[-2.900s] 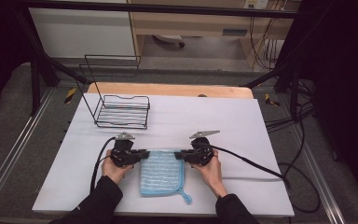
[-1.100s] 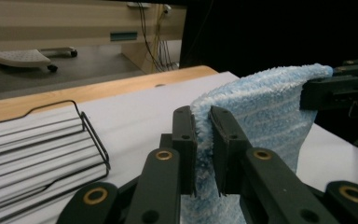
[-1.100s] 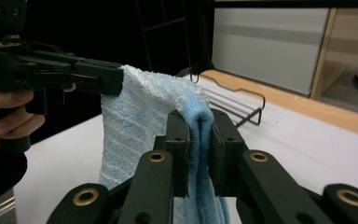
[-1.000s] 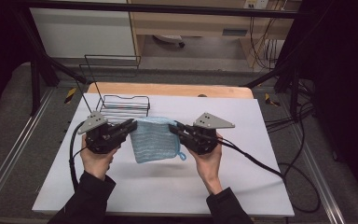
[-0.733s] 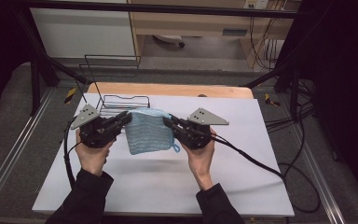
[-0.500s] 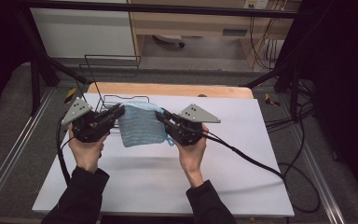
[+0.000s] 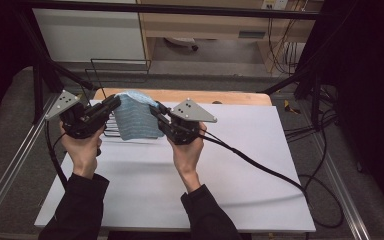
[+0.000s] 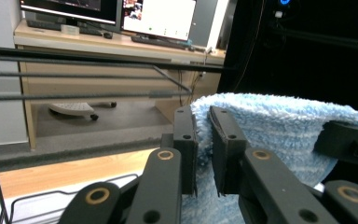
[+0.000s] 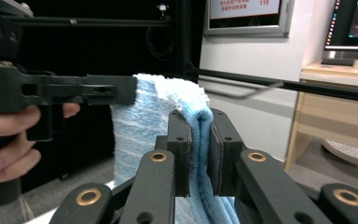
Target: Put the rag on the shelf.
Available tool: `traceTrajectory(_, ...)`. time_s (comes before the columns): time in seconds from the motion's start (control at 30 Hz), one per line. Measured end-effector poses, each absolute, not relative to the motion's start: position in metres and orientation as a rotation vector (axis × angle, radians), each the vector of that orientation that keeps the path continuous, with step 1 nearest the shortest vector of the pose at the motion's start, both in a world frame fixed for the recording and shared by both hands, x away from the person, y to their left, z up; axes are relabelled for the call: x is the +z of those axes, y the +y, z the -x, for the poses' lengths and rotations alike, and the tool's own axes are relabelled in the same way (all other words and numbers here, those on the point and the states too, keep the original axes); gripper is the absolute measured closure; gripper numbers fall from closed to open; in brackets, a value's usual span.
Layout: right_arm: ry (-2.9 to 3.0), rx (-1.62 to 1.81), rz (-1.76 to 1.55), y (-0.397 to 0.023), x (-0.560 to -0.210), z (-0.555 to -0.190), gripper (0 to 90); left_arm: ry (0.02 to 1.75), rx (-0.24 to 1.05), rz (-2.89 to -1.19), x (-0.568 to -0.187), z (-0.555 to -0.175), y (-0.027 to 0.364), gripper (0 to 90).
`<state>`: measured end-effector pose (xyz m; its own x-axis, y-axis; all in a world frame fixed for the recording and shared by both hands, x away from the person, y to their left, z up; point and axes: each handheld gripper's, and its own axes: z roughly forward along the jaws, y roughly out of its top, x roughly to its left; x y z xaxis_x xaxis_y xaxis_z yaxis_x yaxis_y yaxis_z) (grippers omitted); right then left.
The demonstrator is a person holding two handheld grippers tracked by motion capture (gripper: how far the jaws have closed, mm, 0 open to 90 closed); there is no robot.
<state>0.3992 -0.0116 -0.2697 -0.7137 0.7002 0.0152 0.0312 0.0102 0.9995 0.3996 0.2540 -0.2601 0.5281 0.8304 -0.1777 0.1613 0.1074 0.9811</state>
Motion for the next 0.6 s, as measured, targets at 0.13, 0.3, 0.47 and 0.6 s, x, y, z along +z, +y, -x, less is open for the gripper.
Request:
traceTrajectory(0.13, 1.782, 1.755, -0.735, -0.003, -0.260, -0.403, 81.3, 0.931, 0.622, -1.380, -0.252, -0.404, 0.260, 81.0)
traceTrajectory(0.3, 1.757, 1.766, -0.723, 0.003, -0.252, -0.407, 81.3, 0.926, 0.632, -1.356, -0.245, -0.407, 0.266, 81.0)
traceTrajectory(0.47, 1.738, 1.777, -0.711, 0.009, -0.243, -0.413, 81.3, 0.915, 0.658, -1.337, -0.234, -0.407, 0.272, 81.1)
traceTrajectory(0.6, 1.722, 1.782, -0.697, 0.014, -0.233, -0.417, 81.4, 0.910, 0.679, -1.328, -0.224, -0.408, 0.277, 81.1)
